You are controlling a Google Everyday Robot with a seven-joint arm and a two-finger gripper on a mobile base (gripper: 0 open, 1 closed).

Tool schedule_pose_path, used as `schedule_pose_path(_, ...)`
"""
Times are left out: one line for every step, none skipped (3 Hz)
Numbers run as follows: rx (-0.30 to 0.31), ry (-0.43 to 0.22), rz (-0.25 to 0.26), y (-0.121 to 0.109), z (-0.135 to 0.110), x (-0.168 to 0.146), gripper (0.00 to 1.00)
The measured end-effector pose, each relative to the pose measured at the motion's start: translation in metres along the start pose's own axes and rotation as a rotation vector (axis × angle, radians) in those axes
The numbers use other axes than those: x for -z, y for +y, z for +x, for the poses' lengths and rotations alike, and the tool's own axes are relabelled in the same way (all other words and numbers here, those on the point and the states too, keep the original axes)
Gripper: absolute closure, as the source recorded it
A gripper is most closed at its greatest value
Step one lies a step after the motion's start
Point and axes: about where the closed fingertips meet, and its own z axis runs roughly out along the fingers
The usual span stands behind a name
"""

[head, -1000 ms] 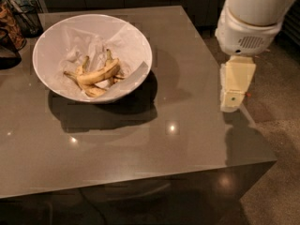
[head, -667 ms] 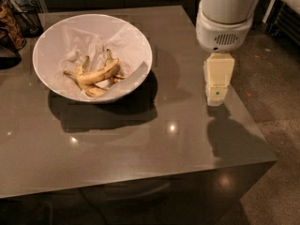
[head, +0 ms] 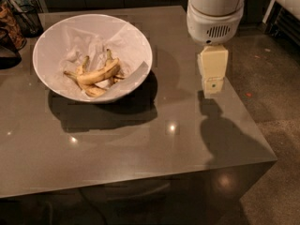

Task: Pick banana from white bowl

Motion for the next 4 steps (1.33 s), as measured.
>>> schedule_pose_path(0.099,0.003,0.007,-0.010,-0.016,0.005,0.00)
schedule_pose_path(0.198,-0.004,-0.005,-0.024,-0.035,0.006,0.00)
schedule_pose_path(0.237,-0.001,0.019,-0.044,-0.055,0.009,0.00)
schedule_pose_path(0.239,-0.018,0.047,-0.051,-0.061,0.009,0.00)
